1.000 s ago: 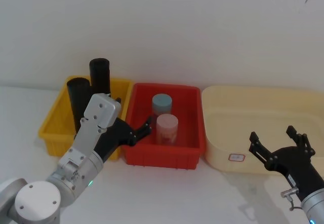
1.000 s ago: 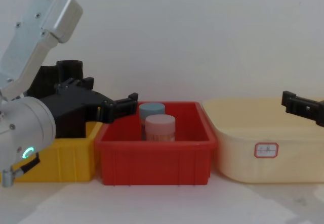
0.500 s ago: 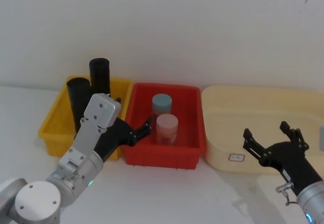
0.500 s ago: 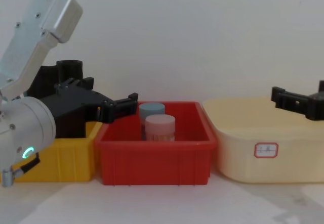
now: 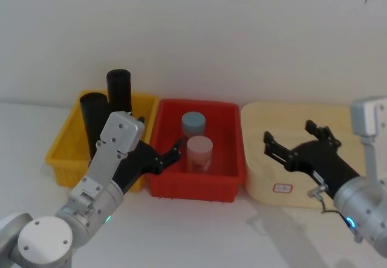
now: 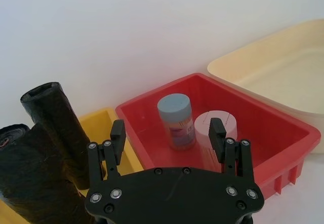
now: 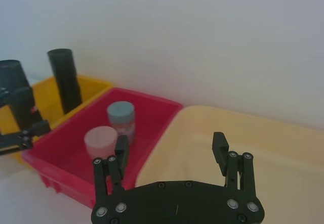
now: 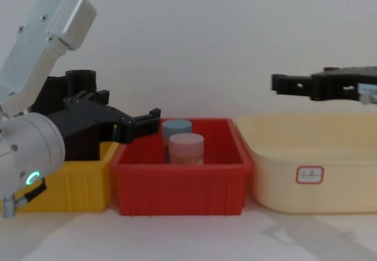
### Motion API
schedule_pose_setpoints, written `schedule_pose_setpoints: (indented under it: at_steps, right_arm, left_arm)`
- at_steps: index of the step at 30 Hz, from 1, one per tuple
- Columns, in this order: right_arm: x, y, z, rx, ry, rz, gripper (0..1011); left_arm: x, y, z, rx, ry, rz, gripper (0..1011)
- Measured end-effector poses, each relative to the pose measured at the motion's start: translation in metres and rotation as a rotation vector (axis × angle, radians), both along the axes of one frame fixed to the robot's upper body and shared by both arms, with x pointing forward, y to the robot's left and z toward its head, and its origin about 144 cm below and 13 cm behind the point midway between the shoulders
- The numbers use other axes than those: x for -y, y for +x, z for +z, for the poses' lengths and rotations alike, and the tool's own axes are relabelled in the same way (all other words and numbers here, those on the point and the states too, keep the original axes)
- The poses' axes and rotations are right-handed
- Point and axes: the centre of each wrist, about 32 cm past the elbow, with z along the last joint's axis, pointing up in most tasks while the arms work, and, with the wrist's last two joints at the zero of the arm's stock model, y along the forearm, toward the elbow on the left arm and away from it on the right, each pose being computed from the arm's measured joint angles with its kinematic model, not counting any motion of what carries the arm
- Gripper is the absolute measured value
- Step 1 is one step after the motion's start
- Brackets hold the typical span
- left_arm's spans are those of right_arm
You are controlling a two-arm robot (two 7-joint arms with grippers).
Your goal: Pick up the garbage bag with the one hand and transfer it to the other hand.
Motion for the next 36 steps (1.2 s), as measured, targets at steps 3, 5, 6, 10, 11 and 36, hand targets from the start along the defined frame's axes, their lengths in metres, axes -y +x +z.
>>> schedule_pose_setpoints:
  at_steps: [3, 5, 6, 10, 11, 36]
  right_arm:
    - [-0.008, 0.009, 0.011, -0.026, -0.017, 0.031, 1000]
    - [-0.012, 0.013, 0.014, -0.035, -0.024, 0.041, 1000]
    - [-0.015, 0.017, 0.017, -0.047, -0.032, 0.052, 1000]
    - [-0.023, 0.027, 0.022, -0.067, -0.049, 0.070, 1000]
    - [-0.025, 0.029, 0.023, -0.073, -0.053, 0.074, 1000]
    - [-0.054, 0.078, 0.025, -0.130, -0.166, 0.163, 1000]
  left_arm:
    - [0.000, 0.000, 0.000, 0.000, 0.000, 0.000, 1001]
    - [0.000, 0.000, 0.000, 0.000, 0.000, 0.000, 1001]
    - [0.000, 0.000, 0.000, 0.000, 0.000, 0.000, 1001]
    - [0.000, 0.000, 0.000, 0.000, 0.000, 0.000, 1001]
    - [0.000, 0.000, 0.000, 0.000, 0.000, 0.000, 1001]
    - [0.000, 0.000, 0.000, 0.000, 0.000, 0.000, 1001]
